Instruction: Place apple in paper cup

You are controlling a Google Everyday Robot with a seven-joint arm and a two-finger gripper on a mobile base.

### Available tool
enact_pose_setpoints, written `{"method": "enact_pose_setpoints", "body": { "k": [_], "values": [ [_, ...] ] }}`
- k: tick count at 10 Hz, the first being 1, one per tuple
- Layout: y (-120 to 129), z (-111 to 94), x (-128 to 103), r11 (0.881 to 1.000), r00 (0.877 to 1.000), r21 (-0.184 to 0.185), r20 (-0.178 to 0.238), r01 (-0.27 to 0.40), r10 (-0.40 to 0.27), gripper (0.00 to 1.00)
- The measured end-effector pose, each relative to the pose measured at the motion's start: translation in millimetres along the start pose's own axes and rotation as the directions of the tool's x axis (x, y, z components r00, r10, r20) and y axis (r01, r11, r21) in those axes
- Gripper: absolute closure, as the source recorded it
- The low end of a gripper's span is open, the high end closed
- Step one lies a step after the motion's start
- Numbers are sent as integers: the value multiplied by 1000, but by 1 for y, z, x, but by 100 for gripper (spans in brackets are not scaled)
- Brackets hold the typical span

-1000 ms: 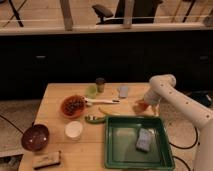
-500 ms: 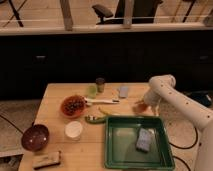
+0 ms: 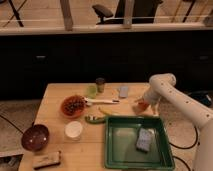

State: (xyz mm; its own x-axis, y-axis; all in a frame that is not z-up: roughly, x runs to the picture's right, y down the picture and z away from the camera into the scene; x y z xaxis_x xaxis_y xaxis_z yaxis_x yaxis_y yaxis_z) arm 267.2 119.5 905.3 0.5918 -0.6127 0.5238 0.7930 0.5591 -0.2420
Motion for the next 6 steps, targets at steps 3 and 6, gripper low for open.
{"method": "enact_pose_setpoints", "body": {
  "k": [3, 6],
  "values": [
    [-5, -1, 1, 1000, 1000, 18, -6, -4, 5, 26],
    [-7, 5, 9, 1000, 1000, 13, -16, -13, 13, 58]
  ]
}}
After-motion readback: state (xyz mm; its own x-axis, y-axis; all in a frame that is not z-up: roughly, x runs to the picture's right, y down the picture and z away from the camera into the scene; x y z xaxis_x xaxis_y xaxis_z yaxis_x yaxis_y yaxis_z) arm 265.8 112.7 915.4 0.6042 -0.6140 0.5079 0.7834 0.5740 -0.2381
